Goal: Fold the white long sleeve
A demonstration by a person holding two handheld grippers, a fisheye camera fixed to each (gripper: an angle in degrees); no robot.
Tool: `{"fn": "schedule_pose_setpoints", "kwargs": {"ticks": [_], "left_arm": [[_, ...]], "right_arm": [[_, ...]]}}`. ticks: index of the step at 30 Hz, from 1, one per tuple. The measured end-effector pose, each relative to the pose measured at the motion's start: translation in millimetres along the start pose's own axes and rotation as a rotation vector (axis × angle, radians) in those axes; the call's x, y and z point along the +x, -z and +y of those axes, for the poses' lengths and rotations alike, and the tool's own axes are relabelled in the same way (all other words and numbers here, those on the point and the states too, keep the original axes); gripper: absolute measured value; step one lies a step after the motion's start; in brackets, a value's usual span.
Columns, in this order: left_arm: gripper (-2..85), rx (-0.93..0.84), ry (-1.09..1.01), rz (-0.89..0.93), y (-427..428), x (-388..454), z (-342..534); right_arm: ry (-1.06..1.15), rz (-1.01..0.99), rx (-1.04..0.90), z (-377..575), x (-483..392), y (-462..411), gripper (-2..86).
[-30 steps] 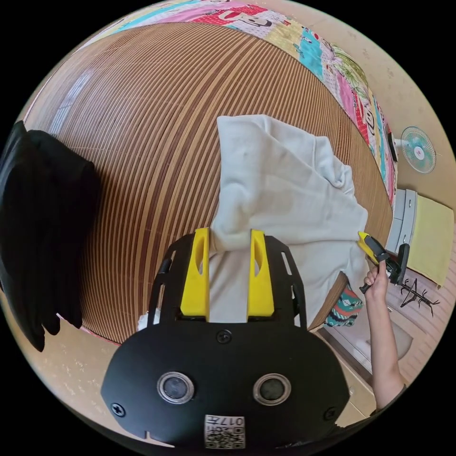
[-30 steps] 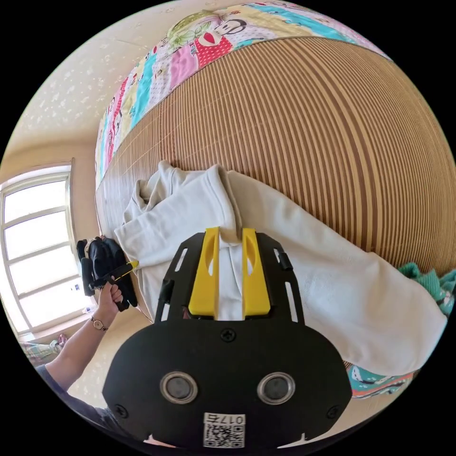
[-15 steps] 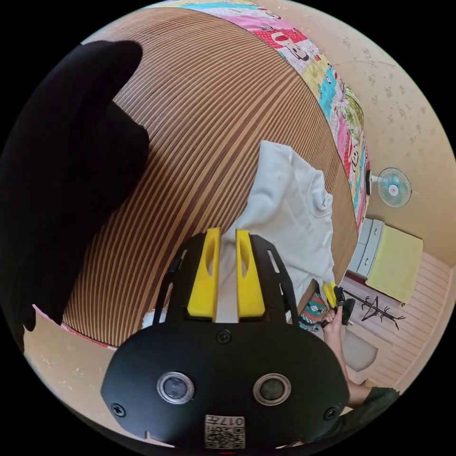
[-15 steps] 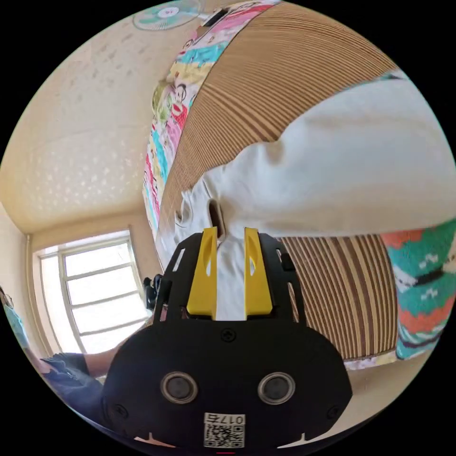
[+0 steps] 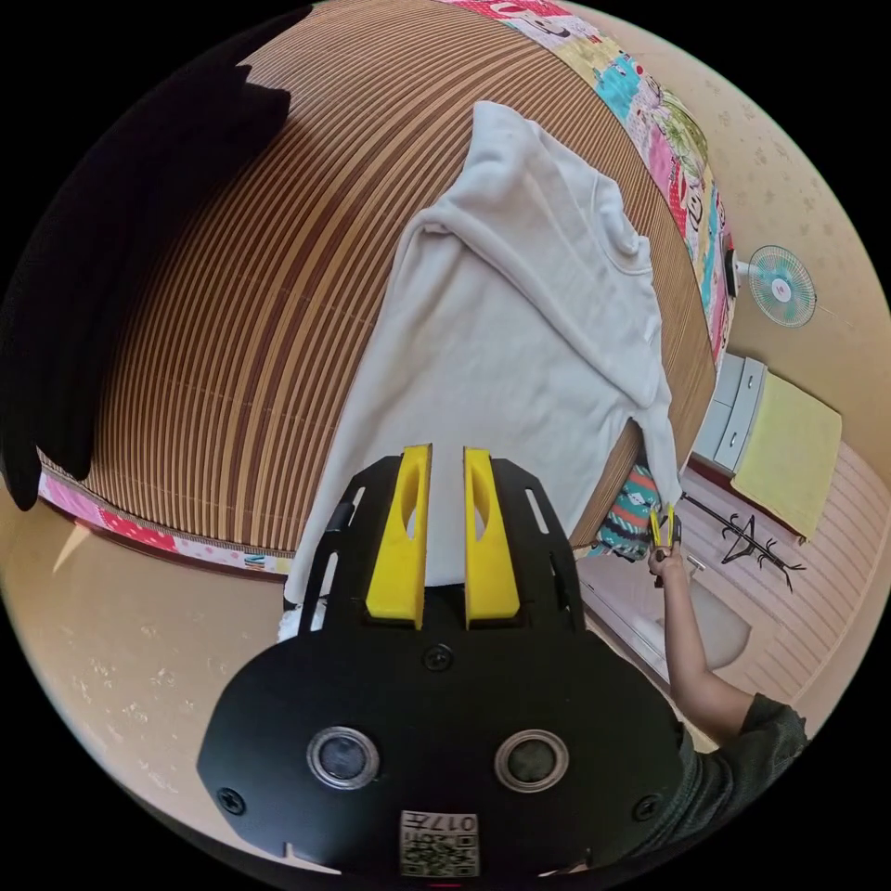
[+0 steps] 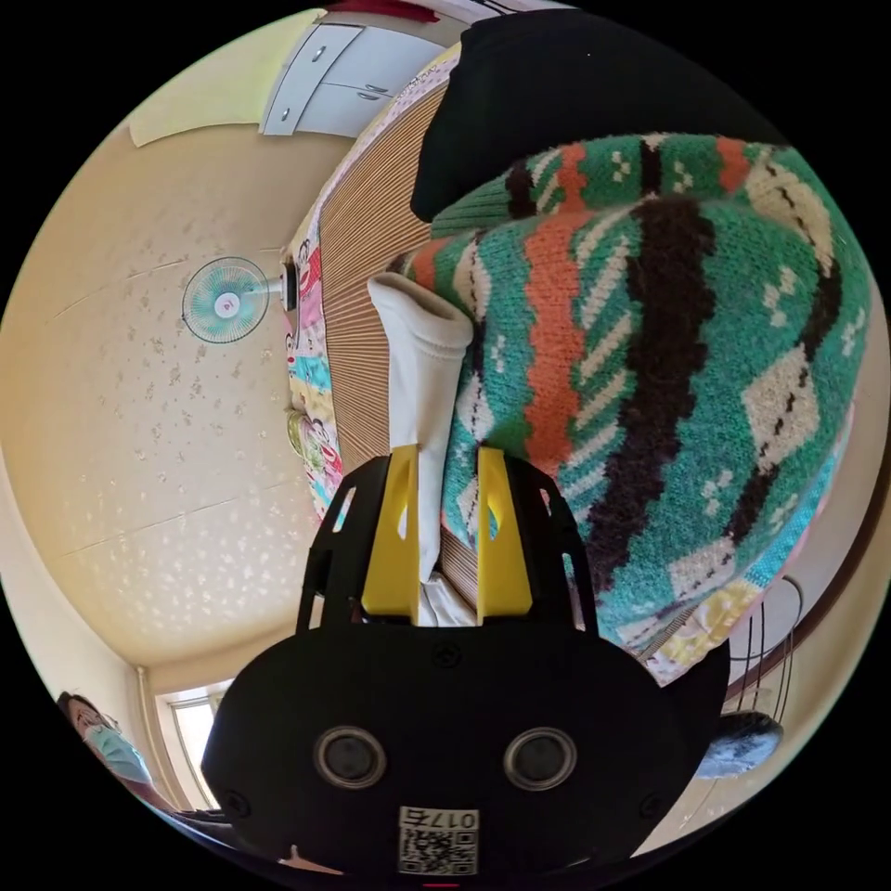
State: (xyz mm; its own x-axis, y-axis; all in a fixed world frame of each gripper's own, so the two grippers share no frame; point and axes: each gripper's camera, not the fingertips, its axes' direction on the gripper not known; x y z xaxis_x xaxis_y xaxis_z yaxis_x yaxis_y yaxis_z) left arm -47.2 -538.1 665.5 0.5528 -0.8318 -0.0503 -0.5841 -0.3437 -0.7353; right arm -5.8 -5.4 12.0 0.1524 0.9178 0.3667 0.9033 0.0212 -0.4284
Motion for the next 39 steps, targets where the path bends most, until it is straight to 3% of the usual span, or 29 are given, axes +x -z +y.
{"fn": "schedule_pose_setpoints", "kwargs": {"ticks": [7,13,15,18,20,24,26,29,32,34,39], "left_arm": [[6.4,-0.031,-0.012,-0.015,-16,-1,16],[6.4,-0.021,-0.029,-0.024,-15,-10,22],[6.4,-0.006,-0.015,-0.014,-12,-21,26],[6.3,0.017,0.015,0.003,-8,-38,34],[6.3,0.027,0.033,0.015,-7,-49,40],[6.4,0.044,0.093,0.040,-15,-75,54],[6.4,0.054,0.122,0.074,-20,-86,58],[6.4,0.067,0.153,0.113,-28,-97,63],[6.4,0.088,0.144,0.154,-29,-102,66],[6.4,0.099,0.118,0.165,-27,-105,67],[6.9,0.084,0.051,0.105,-23,-126,69]], "right_arm": [[-0.010,-0.037,0.044,10,-12,-2,12.5],[-0.042,0.067,0.049,-7,-17,-18,5.1],[0.032,-0.013,0.075,0,-39,-20,4.5],[0.332,-0.119,0.020,39,-118,-40,4.1],[0.604,-0.168,-0.100,111,-190,-72,4.1],[0.884,-0.223,-0.309,244,-256,-155,4.6],[0.997,-0.232,-0.517,322,-266,-234,5.9],[1.029,-0.066,-0.836,389,-240,-345,7.5],[0.935,0.059,-1.074,415,-193,-402,7.7],[0.936,0.025,-1.100,414,-174,-397,7.1],[0.904,0.246,-1.063,375,-108,-350,7.2]]}}
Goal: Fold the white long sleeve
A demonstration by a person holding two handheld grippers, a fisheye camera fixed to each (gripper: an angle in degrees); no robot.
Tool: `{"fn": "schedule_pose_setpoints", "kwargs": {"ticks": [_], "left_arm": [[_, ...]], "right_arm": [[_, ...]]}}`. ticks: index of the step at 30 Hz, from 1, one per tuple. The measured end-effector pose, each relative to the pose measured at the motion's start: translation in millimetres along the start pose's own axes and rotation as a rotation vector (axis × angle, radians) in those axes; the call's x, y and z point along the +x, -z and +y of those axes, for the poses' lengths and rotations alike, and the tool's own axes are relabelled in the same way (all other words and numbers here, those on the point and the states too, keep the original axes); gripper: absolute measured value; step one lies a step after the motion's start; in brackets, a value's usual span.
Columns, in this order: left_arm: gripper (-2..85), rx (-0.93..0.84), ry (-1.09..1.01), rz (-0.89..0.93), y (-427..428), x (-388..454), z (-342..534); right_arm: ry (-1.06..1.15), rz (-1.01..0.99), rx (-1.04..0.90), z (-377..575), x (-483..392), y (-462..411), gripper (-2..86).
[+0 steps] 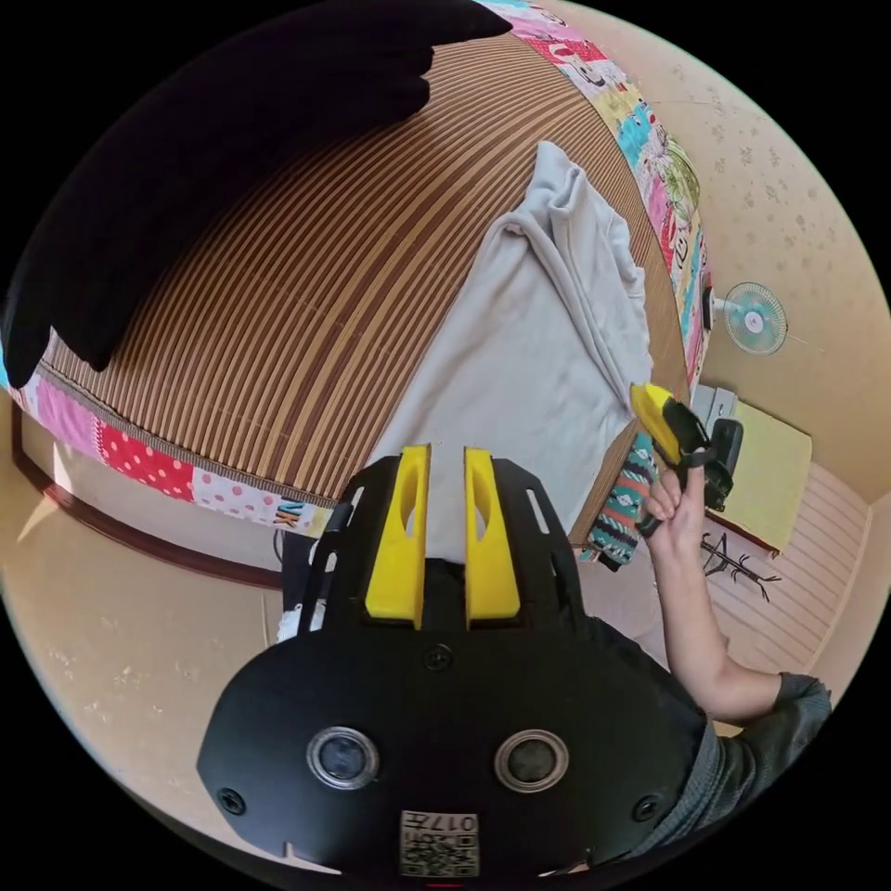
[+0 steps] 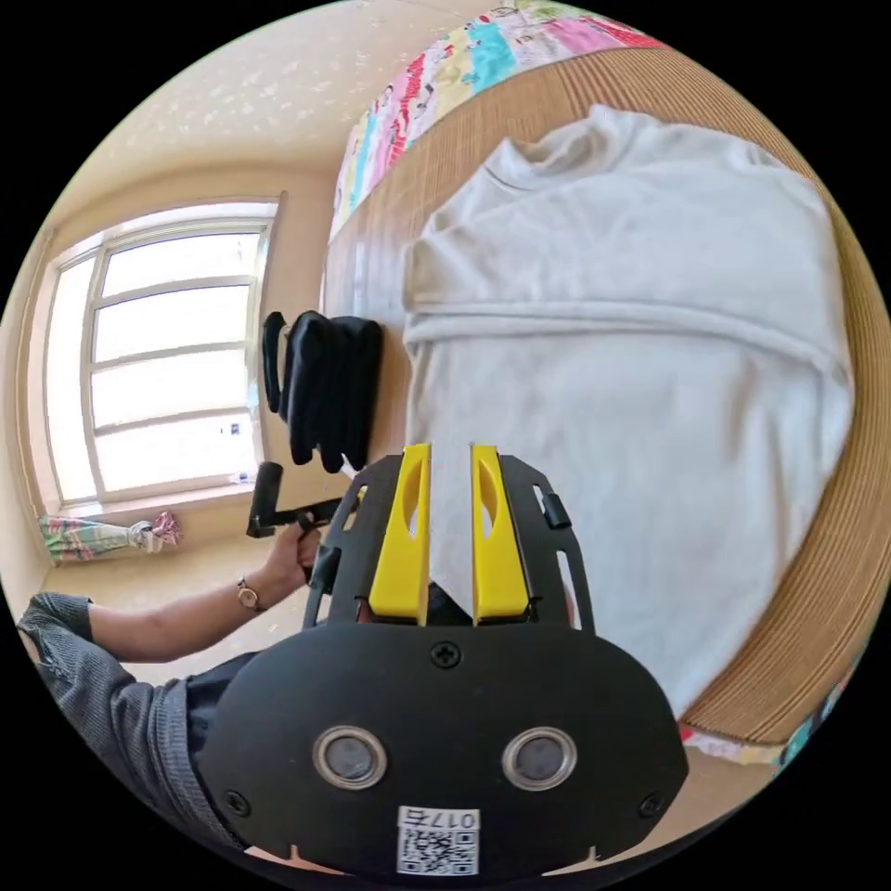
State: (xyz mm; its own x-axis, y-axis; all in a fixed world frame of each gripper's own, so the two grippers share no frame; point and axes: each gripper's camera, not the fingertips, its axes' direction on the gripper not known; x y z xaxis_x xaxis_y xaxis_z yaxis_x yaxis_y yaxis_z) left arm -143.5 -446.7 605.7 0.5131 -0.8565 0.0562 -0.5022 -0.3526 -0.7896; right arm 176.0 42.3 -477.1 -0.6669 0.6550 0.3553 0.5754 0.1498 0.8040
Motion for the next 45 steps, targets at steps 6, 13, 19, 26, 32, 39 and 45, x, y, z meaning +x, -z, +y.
{"fn": "schedule_pose_setpoints", "kwargs": {"ticks": [6,13,19,26,32,39,45], "left_arm": [[10.8,-0.132,-0.116,-0.126,-11,-38,0],[13.1,-0.375,-0.354,-0.302,-43,-58,14],[12.9,-0.530,-0.467,-0.398,-71,-75,19],[4.7,-0.615,-0.491,-0.283,-57,-101,-1],[4.1,-0.704,-0.596,-0.007,4,-109,-9],[3.8,-0.594,-0.596,0.458,108,-122,-26],[3.9,-0.542,-0.600,0.943,167,-140,-10]], "right_arm": [[-0.254,0.281,-0.117,90,86,46,11.1],[-0.376,0.284,-0.387,153,147,60,15.7],[-0.418,0.301,-0.410,163,167,68,17.0],[-0.295,0.293,-0.521,134,182,64,16.2],[-0.209,0.099,-0.597,130,183,72,4.7],[-0.073,-0.506,-0.123,171,163,178,3.3],[0.159,-0.867,0.293,237,127,257,2.6]]}}
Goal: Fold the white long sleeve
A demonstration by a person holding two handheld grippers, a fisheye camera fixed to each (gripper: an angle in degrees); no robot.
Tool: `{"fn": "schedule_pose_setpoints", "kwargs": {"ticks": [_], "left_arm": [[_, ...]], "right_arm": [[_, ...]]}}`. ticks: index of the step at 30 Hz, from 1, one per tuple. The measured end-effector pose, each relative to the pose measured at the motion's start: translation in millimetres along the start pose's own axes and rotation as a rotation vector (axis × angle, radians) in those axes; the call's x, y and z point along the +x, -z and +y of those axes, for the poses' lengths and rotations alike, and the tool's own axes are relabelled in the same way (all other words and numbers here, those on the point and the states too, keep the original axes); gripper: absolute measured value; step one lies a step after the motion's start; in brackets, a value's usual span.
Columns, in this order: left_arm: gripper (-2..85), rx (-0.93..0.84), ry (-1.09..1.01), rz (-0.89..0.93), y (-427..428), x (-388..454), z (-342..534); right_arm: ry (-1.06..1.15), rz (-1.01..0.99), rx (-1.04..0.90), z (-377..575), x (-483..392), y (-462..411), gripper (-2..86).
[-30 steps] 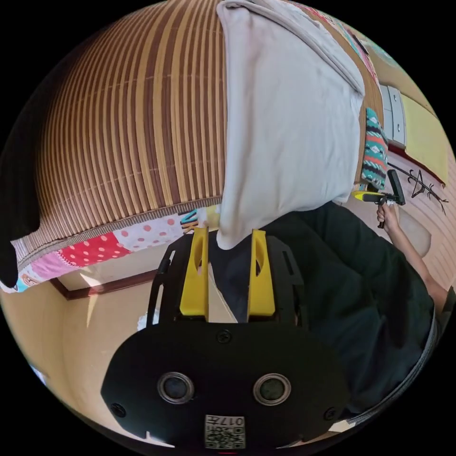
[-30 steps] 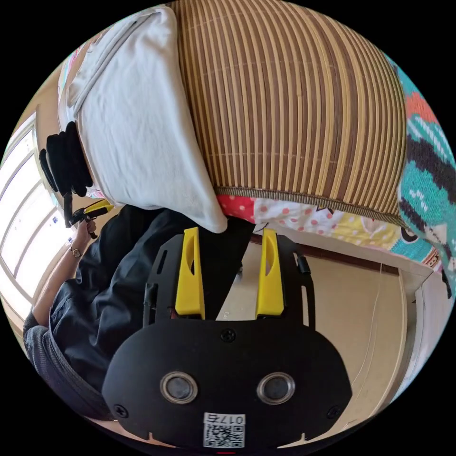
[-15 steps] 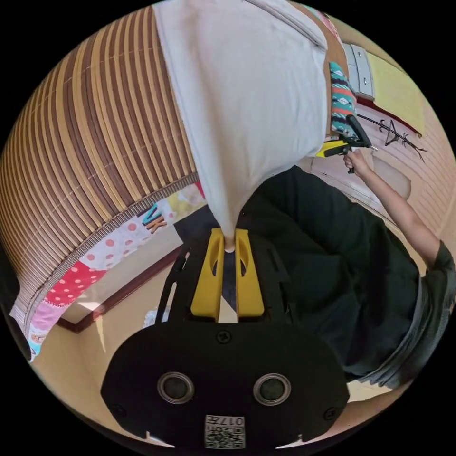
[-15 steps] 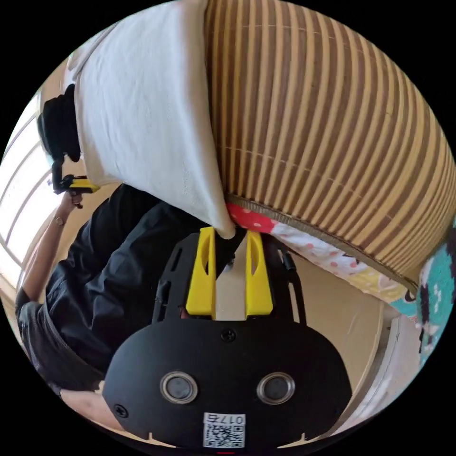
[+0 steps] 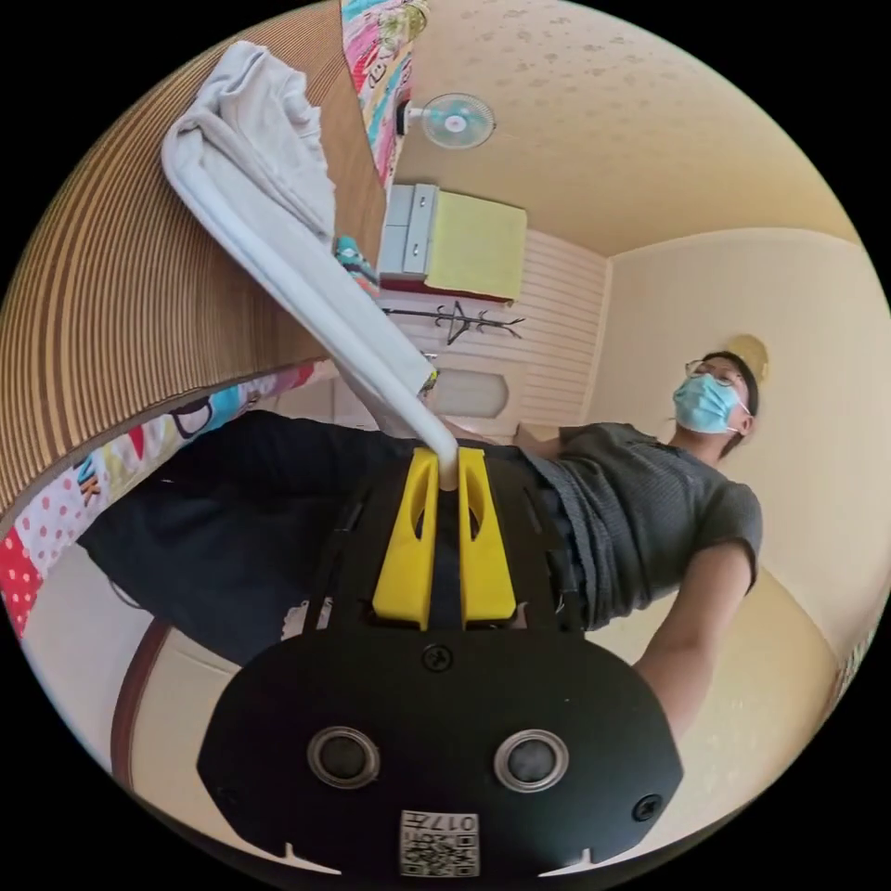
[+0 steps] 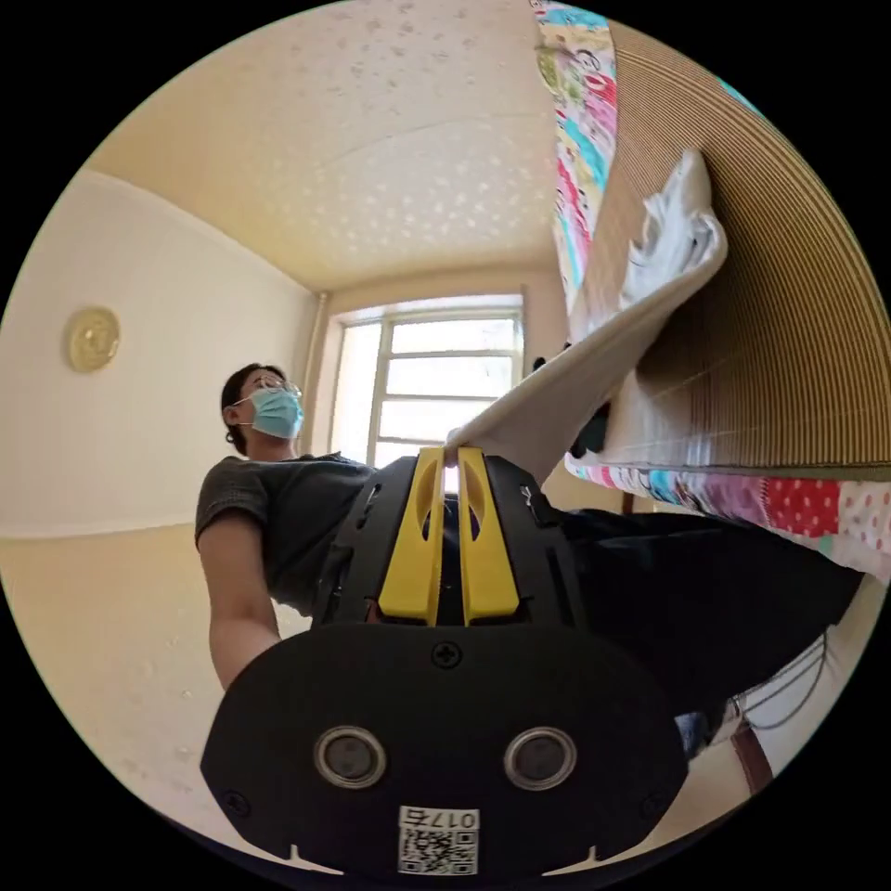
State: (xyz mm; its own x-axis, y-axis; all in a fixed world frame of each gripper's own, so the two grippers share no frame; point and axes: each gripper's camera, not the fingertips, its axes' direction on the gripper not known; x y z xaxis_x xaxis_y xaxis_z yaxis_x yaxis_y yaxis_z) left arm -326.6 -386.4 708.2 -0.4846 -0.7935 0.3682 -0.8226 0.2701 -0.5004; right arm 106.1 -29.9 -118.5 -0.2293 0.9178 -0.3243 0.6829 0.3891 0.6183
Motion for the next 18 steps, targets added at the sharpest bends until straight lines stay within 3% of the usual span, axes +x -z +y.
{"fn": "schedule_pose_setpoints", "kwargs": {"ticks": [4,7,11,18], "left_arm": [[4.1,0.126,-0.077,0.187,2,9,28],[4.3,0.307,-0.059,0.159,5,-1,38],[4.4,0.548,0.124,0.051,14,-34,15],[4.3,0.895,0.270,0.068,40,-42,-105]], "right_arm": [[0.099,-0.181,0.229,28,-12,8,2.2],[-0.022,-0.129,0.414,27,14,15,1.9],[-0.266,-0.038,0.681,-9,57,27,1.7],[-0.268,0.080,0.616,-165,71,4,1.6]]}}
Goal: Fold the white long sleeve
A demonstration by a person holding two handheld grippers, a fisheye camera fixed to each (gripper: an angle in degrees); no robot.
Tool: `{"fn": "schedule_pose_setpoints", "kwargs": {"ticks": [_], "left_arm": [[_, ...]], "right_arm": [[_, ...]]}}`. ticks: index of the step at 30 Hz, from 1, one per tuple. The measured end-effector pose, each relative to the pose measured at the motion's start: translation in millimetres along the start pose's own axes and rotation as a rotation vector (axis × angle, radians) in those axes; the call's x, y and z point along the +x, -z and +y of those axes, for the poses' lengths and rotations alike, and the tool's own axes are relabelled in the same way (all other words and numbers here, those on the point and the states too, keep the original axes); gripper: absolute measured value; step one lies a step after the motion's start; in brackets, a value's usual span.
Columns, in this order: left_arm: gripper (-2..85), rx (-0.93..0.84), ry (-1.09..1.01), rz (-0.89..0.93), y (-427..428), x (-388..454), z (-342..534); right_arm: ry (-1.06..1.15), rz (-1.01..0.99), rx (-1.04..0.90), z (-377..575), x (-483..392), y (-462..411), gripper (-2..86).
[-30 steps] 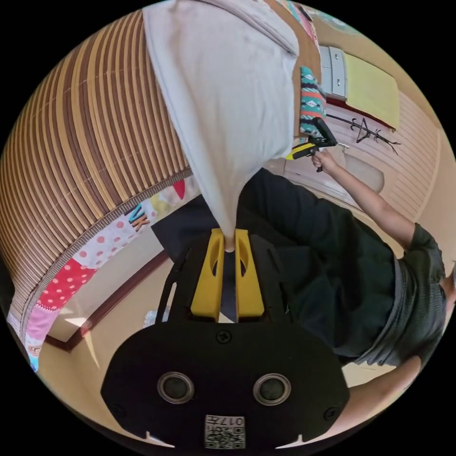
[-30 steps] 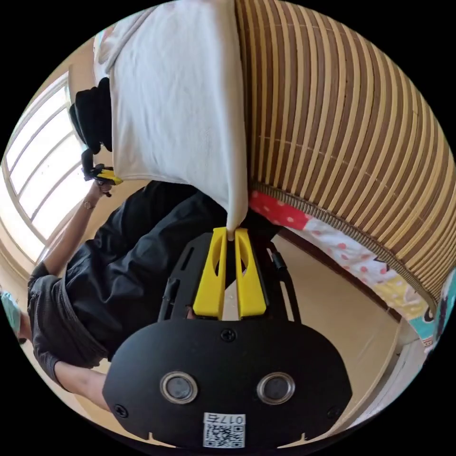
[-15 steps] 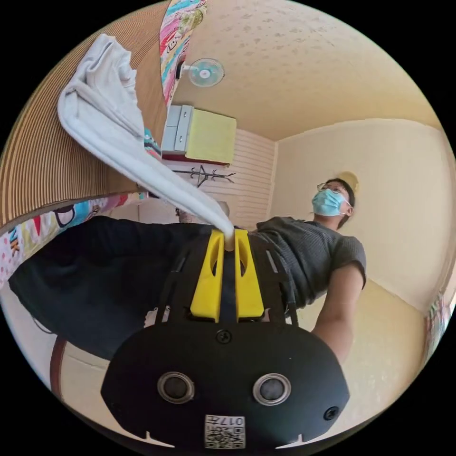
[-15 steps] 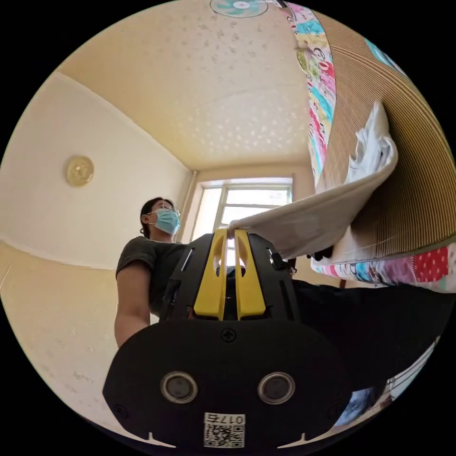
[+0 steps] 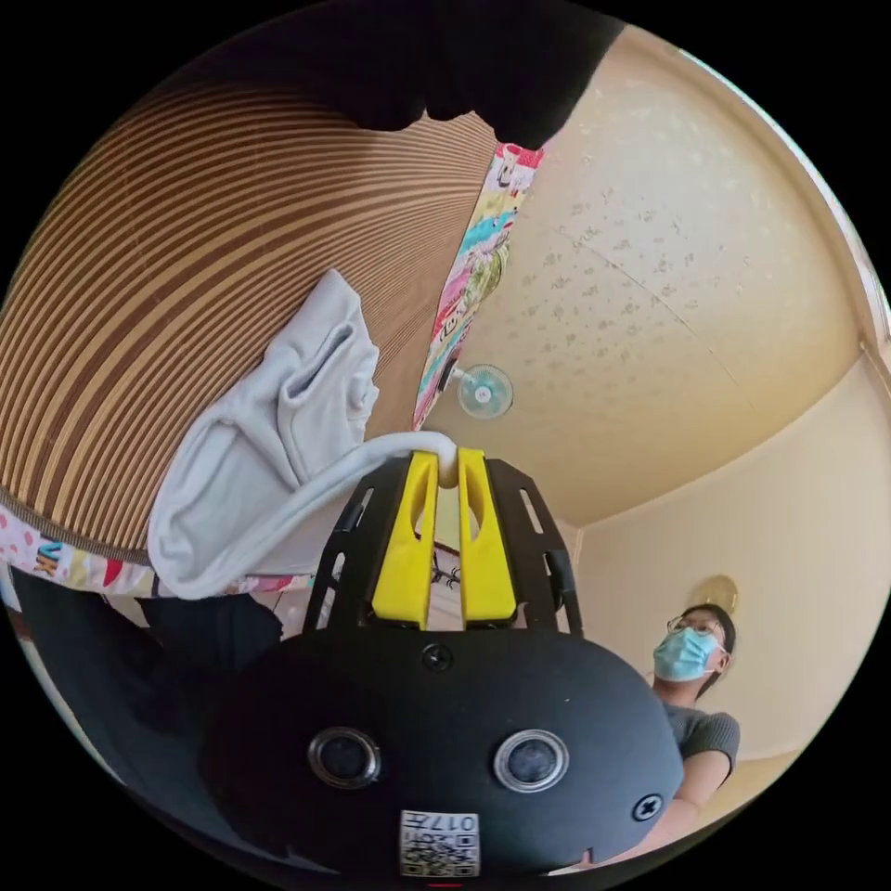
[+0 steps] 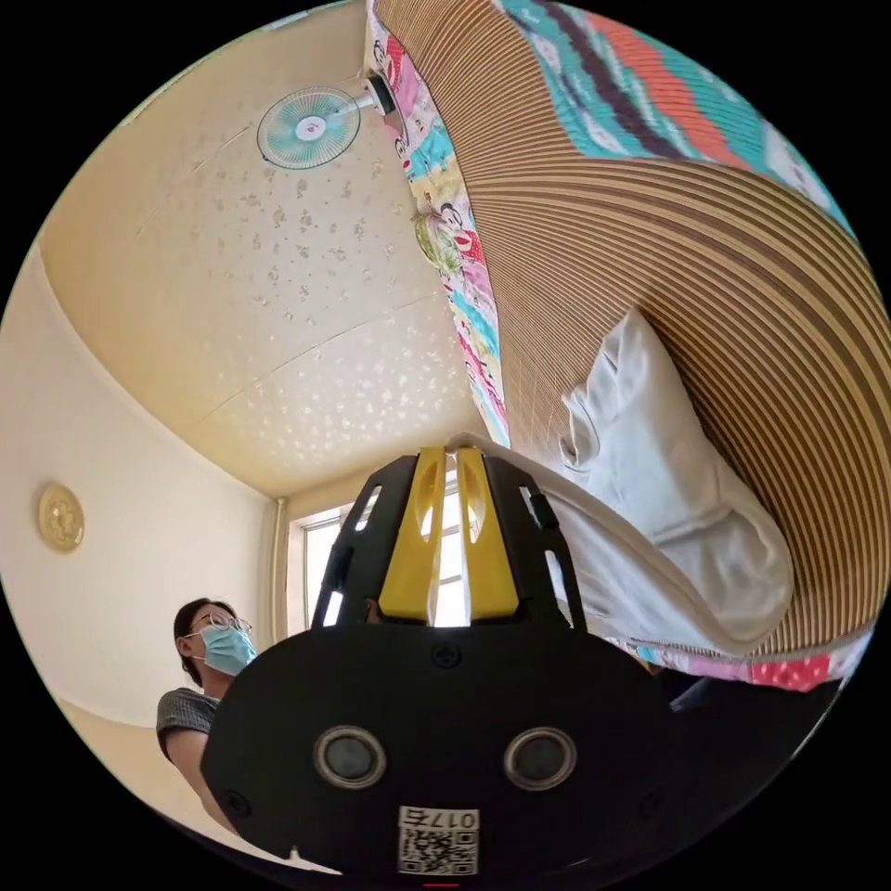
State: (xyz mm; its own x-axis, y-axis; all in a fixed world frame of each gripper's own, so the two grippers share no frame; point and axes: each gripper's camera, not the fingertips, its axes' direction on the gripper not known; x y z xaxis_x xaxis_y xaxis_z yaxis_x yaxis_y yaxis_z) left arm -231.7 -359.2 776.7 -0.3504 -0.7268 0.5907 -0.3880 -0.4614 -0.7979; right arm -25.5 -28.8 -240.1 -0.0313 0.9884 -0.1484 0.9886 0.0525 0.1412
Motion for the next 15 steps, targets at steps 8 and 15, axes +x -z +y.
{"fn": "schedule_pose_setpoints", "kwargs": {"ticks": [8,15], "left_arm": [[4.2,0.122,0.021,-0.131,-87,17,-90],[6.3,0.168,0.040,-0.276,-114,2,-106]], "right_arm": [[-0.045,0.185,0.012,-89,15,-87,1.3],[0.076,0.346,-0.085,-109,0,-126,0.7]]}}
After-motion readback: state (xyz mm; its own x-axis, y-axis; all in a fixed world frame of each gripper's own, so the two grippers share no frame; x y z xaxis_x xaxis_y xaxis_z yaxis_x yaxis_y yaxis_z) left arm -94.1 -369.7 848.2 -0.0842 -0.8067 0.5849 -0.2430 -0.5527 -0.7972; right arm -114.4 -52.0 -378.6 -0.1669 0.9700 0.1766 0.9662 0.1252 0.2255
